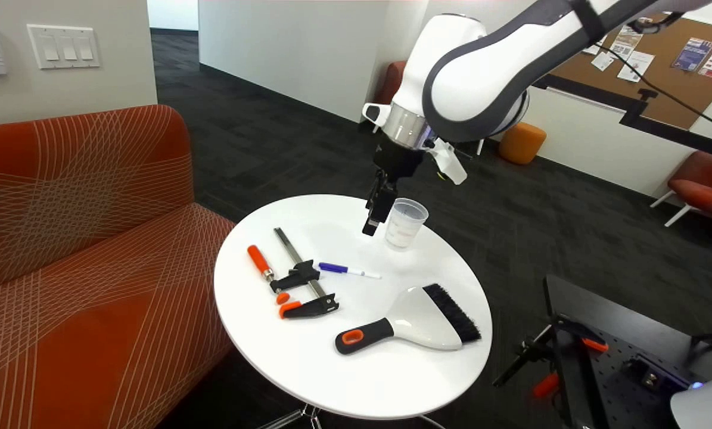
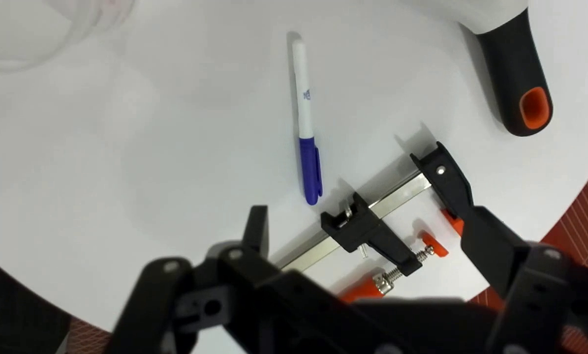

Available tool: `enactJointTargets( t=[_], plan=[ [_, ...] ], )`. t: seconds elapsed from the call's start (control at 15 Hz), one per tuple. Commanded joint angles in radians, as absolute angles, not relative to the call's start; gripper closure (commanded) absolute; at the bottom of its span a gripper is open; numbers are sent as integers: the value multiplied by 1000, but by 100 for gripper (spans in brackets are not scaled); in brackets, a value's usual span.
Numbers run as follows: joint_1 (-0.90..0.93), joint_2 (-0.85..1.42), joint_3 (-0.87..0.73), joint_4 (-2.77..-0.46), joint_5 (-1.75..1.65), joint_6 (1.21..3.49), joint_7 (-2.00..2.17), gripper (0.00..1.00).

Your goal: Put the marker in the cup

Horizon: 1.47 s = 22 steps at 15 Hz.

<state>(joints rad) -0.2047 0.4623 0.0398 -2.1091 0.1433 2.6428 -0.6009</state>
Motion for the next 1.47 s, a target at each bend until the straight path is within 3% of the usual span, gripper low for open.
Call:
enactJointTargets(
  t=[0.0, 1.4],
  plan=[
    [-228, 567, 73, -2005, 126, 2610, -600, 0],
    [-218, 851, 52, -1776, -17, 2592, -537, 0]
  ],
)
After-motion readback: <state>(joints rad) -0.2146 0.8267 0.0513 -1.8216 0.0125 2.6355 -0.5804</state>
